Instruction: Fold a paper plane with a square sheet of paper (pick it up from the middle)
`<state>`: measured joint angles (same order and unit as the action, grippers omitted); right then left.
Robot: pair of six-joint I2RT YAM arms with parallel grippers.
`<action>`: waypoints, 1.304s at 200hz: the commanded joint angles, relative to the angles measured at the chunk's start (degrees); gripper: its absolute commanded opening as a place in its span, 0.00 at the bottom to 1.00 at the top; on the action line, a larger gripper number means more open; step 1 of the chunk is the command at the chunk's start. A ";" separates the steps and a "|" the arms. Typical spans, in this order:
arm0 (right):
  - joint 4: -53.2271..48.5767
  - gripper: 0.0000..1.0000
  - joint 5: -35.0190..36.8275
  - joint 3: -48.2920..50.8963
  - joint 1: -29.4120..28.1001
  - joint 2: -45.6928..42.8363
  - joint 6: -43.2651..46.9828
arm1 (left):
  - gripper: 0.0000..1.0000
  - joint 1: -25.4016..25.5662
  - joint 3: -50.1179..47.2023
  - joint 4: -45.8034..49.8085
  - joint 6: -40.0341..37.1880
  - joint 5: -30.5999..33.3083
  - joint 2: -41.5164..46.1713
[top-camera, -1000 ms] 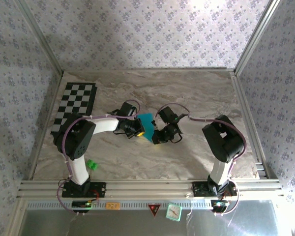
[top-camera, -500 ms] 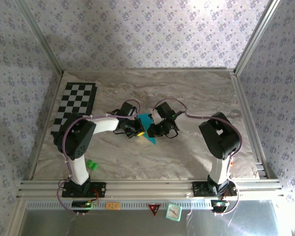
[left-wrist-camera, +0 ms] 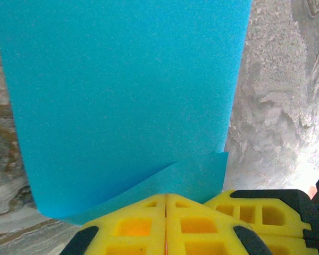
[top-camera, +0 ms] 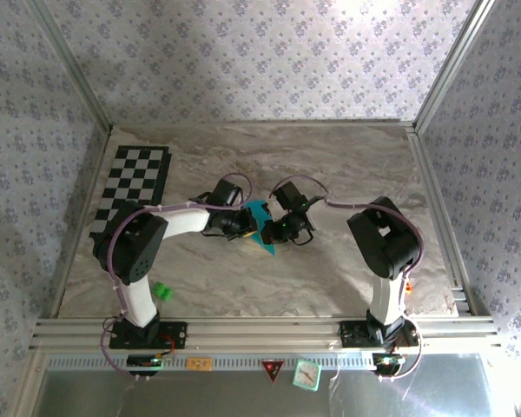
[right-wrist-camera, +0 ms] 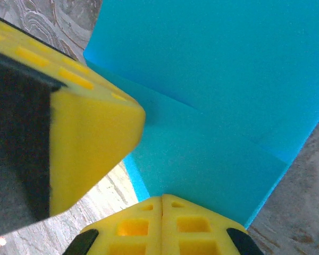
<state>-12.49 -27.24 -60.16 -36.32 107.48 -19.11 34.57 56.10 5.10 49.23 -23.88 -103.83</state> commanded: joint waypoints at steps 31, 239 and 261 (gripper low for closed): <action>-5.78 0.03 5.24 1.00 0.27 2.82 -0.88 | 0.09 -1.37 -1.06 -0.34 -2.61 1.97 -1.37; 8.68 0.16 -0.41 2.85 3.28 -5.27 -12.35 | 0.23 -5.99 -11.69 -14.10 6.22 0.56 9.94; 7.53 0.17 -0.71 2.58 3.53 -3.76 -12.20 | 0.27 -5.61 -13.10 -14.87 7.08 -0.24 10.86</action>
<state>-3.14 -28.25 -58.22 -33.17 102.19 -30.06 28.62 43.90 -6.22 53.69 -23.92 -95.98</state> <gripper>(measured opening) 0.166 0.251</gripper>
